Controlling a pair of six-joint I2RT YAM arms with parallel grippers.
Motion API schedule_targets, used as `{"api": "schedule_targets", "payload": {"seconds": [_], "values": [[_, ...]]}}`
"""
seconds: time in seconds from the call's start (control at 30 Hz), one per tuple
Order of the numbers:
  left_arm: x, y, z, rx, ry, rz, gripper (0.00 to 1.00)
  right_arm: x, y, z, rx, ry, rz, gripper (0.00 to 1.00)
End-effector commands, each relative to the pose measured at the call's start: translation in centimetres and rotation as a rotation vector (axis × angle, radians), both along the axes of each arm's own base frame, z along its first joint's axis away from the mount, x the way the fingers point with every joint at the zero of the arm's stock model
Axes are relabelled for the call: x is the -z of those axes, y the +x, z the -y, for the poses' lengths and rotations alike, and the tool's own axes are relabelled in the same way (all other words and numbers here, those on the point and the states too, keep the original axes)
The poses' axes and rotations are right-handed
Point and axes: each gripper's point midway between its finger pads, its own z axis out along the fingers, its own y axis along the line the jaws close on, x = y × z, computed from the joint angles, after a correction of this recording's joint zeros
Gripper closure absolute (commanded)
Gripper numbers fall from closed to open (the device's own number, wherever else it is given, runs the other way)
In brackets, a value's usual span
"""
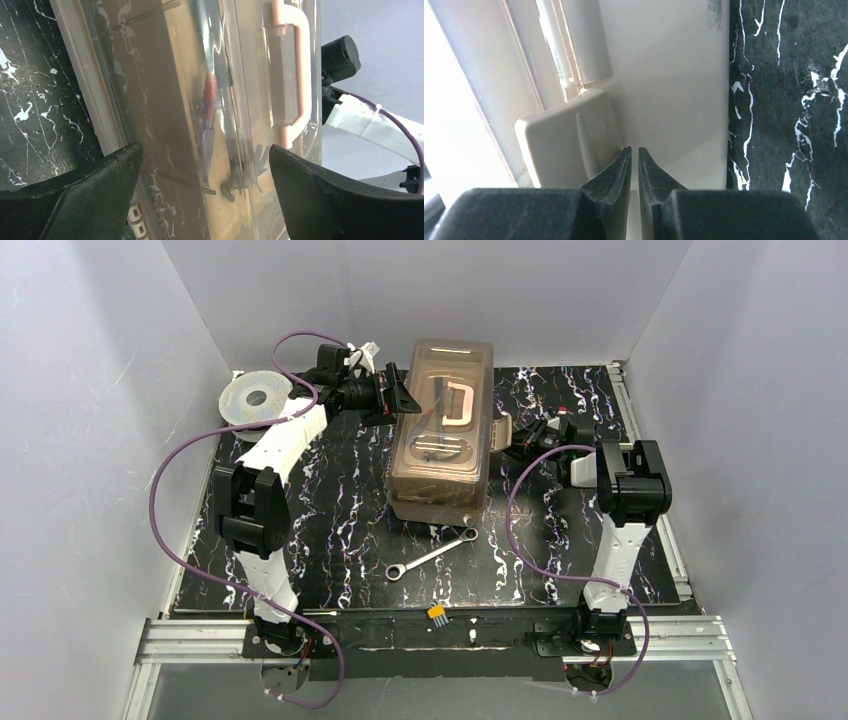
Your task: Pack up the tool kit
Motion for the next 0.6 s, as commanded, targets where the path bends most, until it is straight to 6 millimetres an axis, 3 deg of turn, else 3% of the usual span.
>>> {"api": "schedule_targets", "payload": {"seconds": [0.0,0.27,0.57], "values": [[-0.7,-1.0,-0.1,0.025,0.005,0.015,0.02,-5.7,-0.7,-0.3,-0.048,0.017,0.177,0.81],[-0.4,-1.0,-0.6,0.007,0.037,0.012,0.02,-4.5,-0.3,0.1,-0.029,-0.078,0.130,0.81],[0.2,-1.1,-1.4,-0.015,0.098,-0.012,0.02,-3.7,-0.2,1.0,0.008,-0.335,0.062,0.81]]}}
